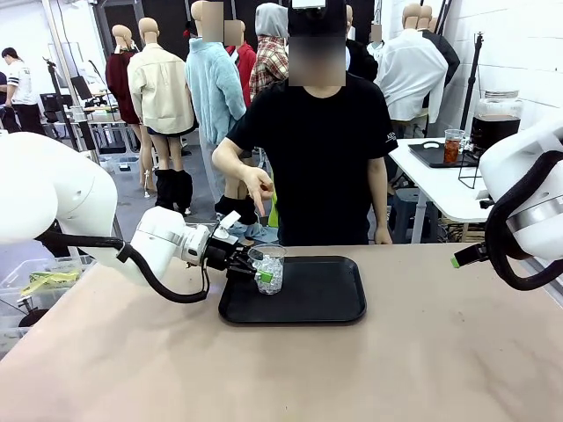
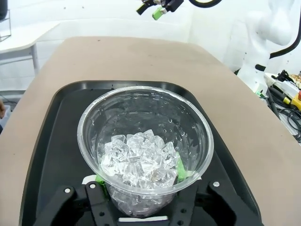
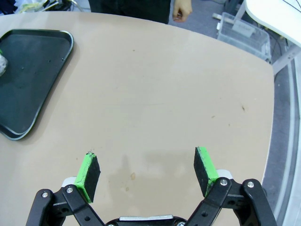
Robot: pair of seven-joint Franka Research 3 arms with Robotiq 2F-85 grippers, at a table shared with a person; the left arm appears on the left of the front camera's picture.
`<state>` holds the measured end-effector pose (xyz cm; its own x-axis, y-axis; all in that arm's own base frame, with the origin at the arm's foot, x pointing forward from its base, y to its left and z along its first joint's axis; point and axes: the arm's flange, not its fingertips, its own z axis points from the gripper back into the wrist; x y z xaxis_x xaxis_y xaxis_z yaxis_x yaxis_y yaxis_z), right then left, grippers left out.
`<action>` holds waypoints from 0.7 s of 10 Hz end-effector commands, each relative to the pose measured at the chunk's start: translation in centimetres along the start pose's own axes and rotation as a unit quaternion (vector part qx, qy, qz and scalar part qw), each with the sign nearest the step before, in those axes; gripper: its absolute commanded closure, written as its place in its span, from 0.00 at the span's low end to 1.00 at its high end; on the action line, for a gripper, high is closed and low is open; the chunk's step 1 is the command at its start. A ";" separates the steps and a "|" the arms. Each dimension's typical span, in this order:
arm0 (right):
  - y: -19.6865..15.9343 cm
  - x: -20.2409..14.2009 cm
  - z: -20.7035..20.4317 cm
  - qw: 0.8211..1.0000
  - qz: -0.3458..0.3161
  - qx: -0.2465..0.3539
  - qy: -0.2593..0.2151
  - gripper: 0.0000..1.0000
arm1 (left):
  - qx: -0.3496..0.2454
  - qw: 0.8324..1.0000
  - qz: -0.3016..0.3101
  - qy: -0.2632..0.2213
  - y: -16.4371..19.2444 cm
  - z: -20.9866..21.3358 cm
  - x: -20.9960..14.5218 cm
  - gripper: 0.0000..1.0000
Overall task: Pour the drink into the iced cup.
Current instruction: Pick up the iced cup indicated by the human and present it to them, then open the gripper to release the iced cup you were holding.
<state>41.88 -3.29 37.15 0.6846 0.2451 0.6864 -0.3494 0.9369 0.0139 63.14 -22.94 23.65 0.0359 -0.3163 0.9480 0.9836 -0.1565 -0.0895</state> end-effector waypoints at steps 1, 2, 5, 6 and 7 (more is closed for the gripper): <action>0.0 -0.4 -0.1 1.000 0.000 0.001 -0.006 0.00 | 0.001 1.000 0.006 -0.005 0.2 0.4 0.4 0.39; 0.0 -0.4 -0.1 1.000 0.000 0.001 -0.006 0.00 | 0.009 1.000 0.001 -0.004 -0.2 0.9 0.8 0.39; 0.0 -0.4 -0.1 1.000 0.000 0.001 -0.006 0.00 | 0.018 1.000 -0.002 0.016 -1.5 2.3 1.5 0.39; 0.0 -0.4 -0.1 1.000 0.000 0.001 -0.006 0.00 | 0.009 1.000 -0.003 0.001 -0.1 1.2 0.7 0.39; 0.0 -0.4 -0.1 1.000 0.000 0.001 -0.006 0.00 | 0.009 1.000 -0.003 0.001 -0.1 1.2 0.7 0.39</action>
<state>41.88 -3.29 37.15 0.6846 0.2451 0.6864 -0.3494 0.9369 0.0139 63.04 -21.63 24.84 0.0317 -0.3254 0.9450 0.9877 -0.1348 -0.0795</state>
